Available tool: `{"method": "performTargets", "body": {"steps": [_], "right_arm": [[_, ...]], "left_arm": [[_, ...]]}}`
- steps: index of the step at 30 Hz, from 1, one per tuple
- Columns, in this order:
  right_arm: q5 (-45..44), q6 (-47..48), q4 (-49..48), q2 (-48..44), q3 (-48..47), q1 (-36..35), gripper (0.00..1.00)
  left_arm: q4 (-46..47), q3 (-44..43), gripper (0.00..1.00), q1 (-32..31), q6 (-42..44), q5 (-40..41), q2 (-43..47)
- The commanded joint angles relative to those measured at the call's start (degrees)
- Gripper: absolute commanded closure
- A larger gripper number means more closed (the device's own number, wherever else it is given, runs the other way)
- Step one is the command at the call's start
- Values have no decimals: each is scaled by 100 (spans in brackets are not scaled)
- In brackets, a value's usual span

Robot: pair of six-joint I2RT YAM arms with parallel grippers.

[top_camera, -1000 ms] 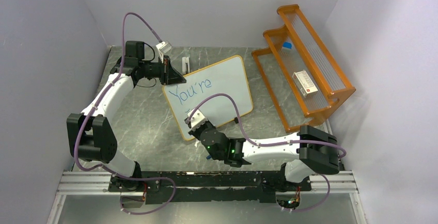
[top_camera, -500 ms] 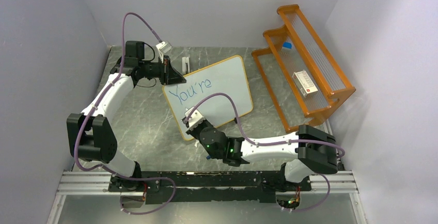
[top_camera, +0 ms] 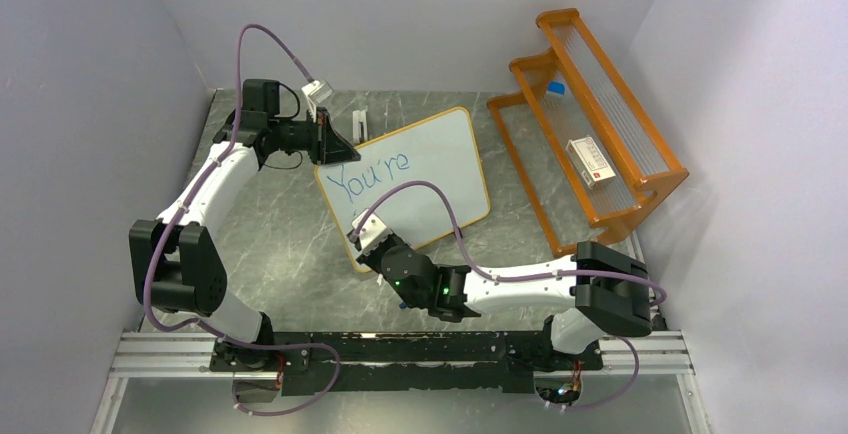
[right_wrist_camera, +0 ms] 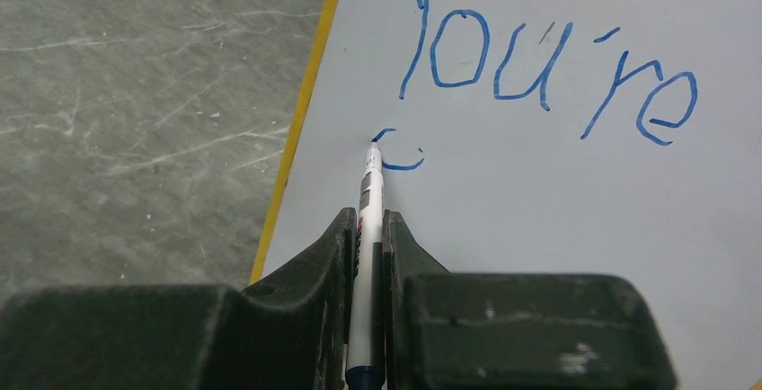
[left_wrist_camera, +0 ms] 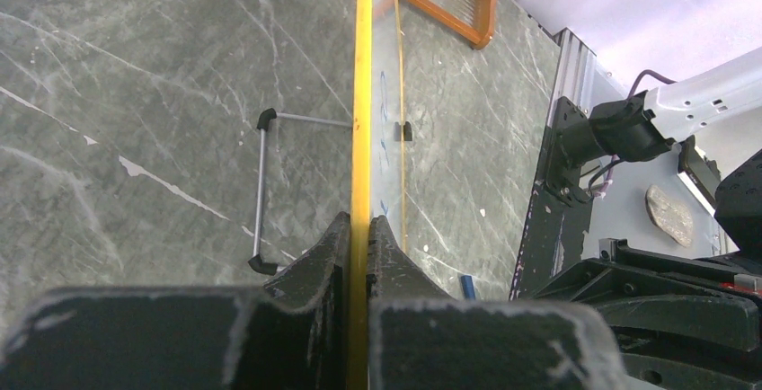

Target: Write a sentence on the whiteboard

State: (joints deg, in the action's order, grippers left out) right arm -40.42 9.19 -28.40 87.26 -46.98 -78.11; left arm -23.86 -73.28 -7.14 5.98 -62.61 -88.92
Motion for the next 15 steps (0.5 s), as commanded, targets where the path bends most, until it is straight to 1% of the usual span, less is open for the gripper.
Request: {"method": "performTargets", "body": {"steps": [1,15], "right_arm": [[-4,-181,248,-2,-69,2,100],[4,-364,535,-191,158,4,100]], "left_arm": [[123,112,95,107,238,161,134],[120,112,95,107,237,170,115]]}}
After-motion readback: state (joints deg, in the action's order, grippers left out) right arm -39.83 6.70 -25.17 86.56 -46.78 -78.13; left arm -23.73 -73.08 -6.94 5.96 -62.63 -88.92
